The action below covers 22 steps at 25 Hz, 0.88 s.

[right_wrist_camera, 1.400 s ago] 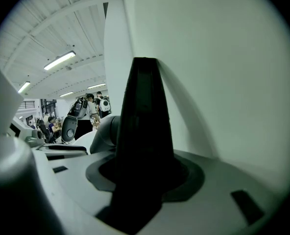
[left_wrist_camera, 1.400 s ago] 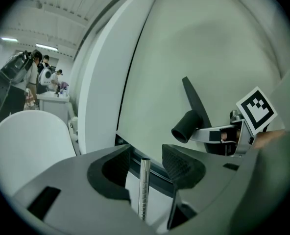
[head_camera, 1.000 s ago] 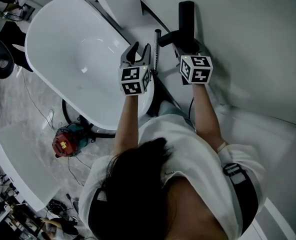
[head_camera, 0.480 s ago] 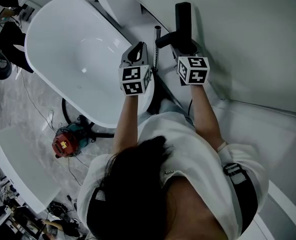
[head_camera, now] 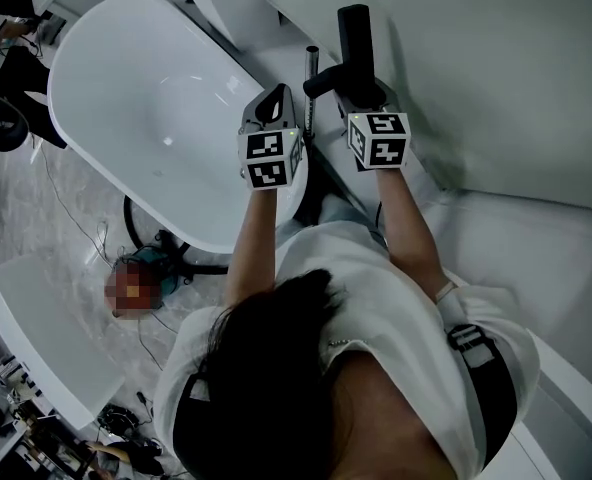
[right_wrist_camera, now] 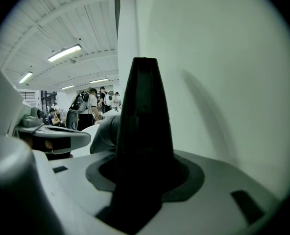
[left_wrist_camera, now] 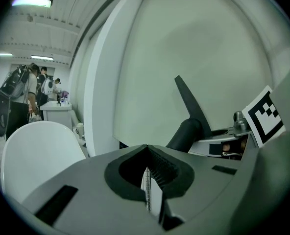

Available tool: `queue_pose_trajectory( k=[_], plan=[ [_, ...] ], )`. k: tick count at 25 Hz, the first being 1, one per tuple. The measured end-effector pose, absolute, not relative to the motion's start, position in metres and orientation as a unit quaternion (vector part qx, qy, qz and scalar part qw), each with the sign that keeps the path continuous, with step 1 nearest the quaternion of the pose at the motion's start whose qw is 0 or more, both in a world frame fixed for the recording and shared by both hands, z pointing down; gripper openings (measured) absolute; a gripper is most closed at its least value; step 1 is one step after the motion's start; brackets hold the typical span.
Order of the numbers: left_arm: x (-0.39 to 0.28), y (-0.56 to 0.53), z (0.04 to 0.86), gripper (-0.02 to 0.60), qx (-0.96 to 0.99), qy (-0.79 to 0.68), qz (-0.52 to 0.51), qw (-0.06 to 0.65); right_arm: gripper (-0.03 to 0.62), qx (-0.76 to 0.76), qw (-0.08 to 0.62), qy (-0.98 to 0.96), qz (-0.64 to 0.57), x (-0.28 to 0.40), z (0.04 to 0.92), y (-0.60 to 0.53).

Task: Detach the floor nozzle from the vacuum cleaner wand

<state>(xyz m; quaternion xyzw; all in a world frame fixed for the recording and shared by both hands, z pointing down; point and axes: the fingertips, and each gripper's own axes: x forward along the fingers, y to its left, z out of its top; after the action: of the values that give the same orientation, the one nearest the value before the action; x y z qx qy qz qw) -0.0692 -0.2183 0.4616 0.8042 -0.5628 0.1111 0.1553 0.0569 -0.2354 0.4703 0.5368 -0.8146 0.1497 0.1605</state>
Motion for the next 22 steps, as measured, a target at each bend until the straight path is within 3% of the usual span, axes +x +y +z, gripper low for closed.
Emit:
queue_pose_trajectory(
  k=[22],
  plan=[
    [-0.07, -0.209, 0.475, 0.003, 0.79, -0.576, 0.122, 0.171, 0.213, 0.535, 0.175, -0.814, 0.141, 0.05, 0.479, -0.216]
  ],
)
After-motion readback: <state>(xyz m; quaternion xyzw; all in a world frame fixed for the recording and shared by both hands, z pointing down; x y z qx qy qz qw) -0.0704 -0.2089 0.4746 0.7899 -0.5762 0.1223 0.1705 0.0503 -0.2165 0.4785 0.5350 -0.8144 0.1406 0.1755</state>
